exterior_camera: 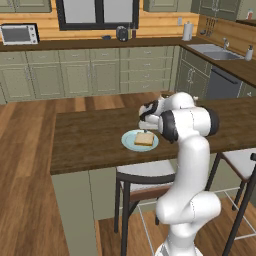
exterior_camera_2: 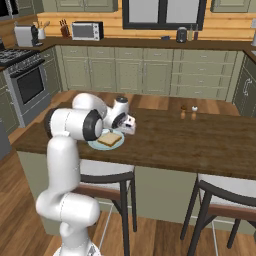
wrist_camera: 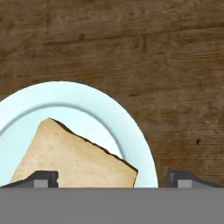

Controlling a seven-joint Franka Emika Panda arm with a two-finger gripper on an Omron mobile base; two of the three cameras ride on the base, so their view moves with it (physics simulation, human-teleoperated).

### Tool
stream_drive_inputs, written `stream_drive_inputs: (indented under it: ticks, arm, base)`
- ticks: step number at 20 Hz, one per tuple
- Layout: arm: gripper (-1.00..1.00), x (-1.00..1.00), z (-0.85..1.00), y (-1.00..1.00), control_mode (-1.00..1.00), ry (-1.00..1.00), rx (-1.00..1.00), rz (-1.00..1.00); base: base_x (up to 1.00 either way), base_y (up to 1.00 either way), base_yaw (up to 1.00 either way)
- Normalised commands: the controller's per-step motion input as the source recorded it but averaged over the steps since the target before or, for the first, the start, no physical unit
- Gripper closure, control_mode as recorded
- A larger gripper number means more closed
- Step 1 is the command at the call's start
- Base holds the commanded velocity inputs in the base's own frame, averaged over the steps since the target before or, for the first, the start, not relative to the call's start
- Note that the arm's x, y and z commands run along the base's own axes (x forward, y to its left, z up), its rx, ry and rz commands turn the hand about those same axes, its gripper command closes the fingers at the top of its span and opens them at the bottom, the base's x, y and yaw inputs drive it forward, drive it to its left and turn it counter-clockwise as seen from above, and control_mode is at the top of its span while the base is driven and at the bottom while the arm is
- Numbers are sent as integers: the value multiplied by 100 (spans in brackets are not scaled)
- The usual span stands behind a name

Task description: Start the toaster. Once the lever pops up, take the bread to the plate on the dining counter.

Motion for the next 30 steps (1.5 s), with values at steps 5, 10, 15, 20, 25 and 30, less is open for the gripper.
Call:
stream_drive_inputs:
  ticks: [5, 10, 15, 20, 25, 30]
  arm:
    - [-100, -21, 45, 0, -100, 2, -30, -11]
    - [-100, -70, 100, 0, -100, -2, -8, -2]
    - [-100, -90, 100, 0, -100, 1, 0, -1]
    - [-100, -100, 100, -3, -100, 10, 2, -5]
    - [-100, -100, 85, -5, -100, 19, 3, -8]
    - [-100, -100, 38, -11, -100, 31, 5, -10]
  base:
    - [0, 0, 0]
    - [0, 0, 0]
    - [0, 0, 0]
    - [0, 0, 0]
    - [0, 0, 0]
    - [0, 0, 0]
